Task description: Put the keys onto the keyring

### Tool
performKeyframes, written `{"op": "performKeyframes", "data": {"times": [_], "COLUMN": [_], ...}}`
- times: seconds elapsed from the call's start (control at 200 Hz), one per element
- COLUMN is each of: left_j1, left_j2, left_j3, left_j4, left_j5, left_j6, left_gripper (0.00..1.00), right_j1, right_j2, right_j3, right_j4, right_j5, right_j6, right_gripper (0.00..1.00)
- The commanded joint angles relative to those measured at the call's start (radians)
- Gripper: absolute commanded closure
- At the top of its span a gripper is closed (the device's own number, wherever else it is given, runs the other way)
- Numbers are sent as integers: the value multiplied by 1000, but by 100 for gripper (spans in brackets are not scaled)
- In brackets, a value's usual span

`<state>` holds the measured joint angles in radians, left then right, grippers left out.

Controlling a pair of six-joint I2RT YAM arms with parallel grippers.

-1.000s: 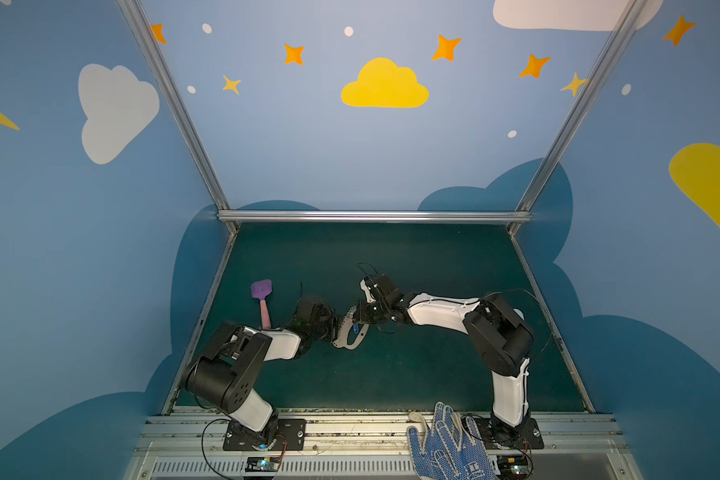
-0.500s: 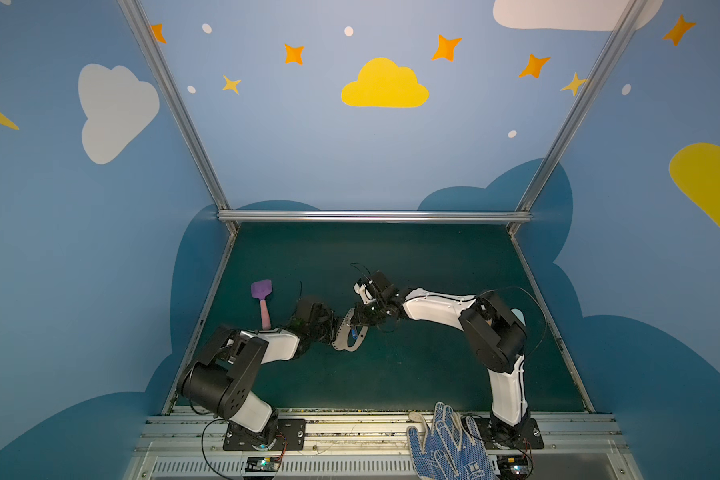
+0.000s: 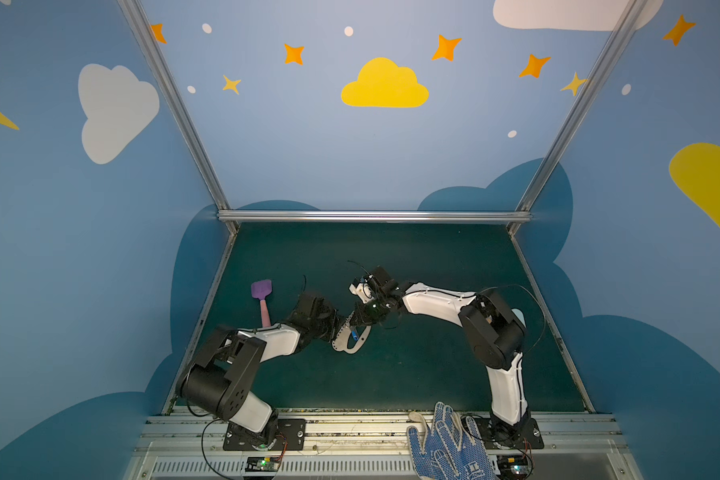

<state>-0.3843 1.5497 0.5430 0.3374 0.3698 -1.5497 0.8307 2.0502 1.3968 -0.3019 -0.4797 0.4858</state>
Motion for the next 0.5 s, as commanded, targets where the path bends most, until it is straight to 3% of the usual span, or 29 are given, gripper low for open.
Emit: {"op": "performKeyframes", "data": {"times": [0.0, 0.285, 0.496], "left_j1": [6, 11, 24], "left_j2": [20, -2, -51], "left_j3": [44, 98, 119], "left_j4": [67, 18, -42], "left_j5": [40, 71, 81], "left_j6": [25, 89, 144], "left_gripper": [96, 77, 72], "right_j1": [16, -18, -54], "right_j2": [25, -29, -80], "right_j3": [15, -91, -182], "right_j4": [-69, 94, 251], "right_j5": [-97, -194, -256], "right_j6": [-41, 37, 137], "right_gripper": [100, 100, 100]}}
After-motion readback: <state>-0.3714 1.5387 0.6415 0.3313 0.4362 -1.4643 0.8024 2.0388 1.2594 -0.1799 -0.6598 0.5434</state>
